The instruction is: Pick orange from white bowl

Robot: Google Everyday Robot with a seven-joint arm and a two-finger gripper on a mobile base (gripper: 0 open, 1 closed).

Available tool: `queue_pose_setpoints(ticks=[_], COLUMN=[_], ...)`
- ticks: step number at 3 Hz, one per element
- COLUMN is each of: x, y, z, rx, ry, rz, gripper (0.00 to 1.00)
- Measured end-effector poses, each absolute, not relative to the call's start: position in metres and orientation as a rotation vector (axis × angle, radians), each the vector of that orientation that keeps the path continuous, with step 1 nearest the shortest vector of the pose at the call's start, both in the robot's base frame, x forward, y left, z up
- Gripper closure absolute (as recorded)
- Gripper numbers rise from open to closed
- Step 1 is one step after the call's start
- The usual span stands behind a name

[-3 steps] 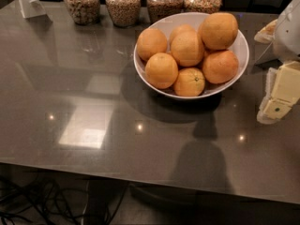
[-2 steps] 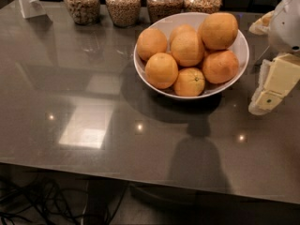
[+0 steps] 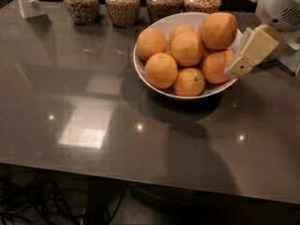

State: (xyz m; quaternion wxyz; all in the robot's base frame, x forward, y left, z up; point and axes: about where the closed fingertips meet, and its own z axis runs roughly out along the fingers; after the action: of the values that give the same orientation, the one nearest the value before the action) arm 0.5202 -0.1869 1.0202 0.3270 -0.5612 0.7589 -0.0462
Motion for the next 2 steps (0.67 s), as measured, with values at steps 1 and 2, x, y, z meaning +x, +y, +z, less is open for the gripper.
queue_pose_setpoints(ticks=[1,2], x=[0.52,0.537], y=[-0.187,-0.19], z=[1.02,1.018], rx=[-1.47,-1.44], ry=[1.988,1.956], rz=[-0.121,-0.12], gripper=[0.0,0.0])
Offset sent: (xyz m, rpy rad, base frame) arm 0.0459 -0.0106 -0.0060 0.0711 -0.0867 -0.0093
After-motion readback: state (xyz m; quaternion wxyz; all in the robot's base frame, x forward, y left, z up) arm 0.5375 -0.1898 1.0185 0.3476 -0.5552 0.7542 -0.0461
